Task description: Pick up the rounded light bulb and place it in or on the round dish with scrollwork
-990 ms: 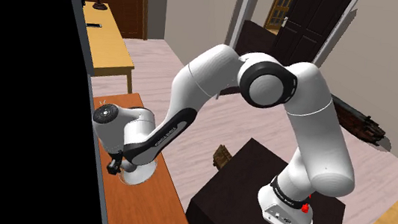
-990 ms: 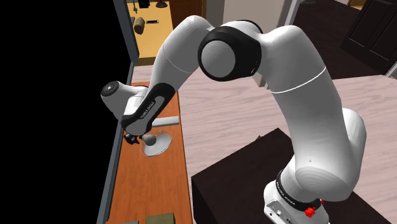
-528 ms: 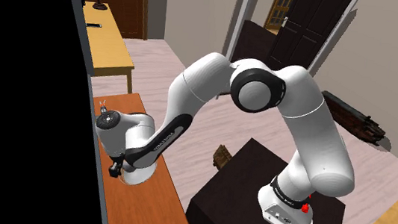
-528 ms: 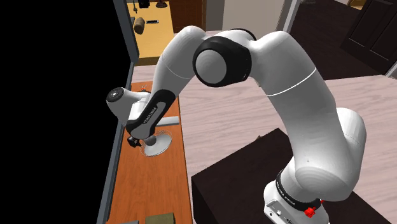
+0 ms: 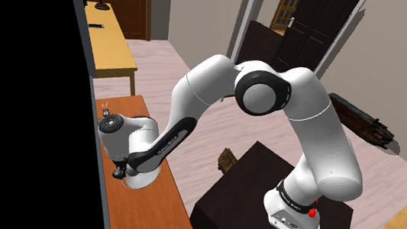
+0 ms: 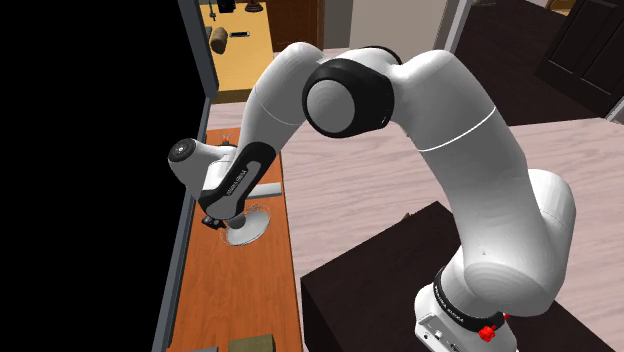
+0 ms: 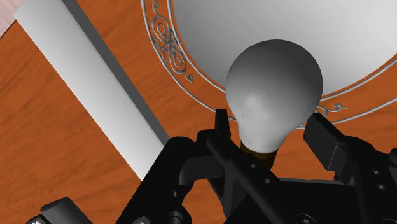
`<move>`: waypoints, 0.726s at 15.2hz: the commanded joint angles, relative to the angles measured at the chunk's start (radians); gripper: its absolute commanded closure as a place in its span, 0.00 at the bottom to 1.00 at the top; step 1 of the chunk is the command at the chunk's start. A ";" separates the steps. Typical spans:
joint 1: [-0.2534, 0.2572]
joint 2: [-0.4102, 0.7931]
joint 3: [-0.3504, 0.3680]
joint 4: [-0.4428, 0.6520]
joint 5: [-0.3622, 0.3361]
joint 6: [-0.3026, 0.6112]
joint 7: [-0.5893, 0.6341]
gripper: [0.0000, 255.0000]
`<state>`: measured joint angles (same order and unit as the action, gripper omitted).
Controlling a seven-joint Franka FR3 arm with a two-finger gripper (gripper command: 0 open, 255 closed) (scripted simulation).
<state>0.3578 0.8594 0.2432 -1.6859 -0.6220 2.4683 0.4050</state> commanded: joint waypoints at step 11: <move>-0.005 -0.023 0.007 -0.011 0.007 -0.012 -0.006 1.00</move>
<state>0.3543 0.8458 0.2481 -1.6907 -0.6172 2.4597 0.4002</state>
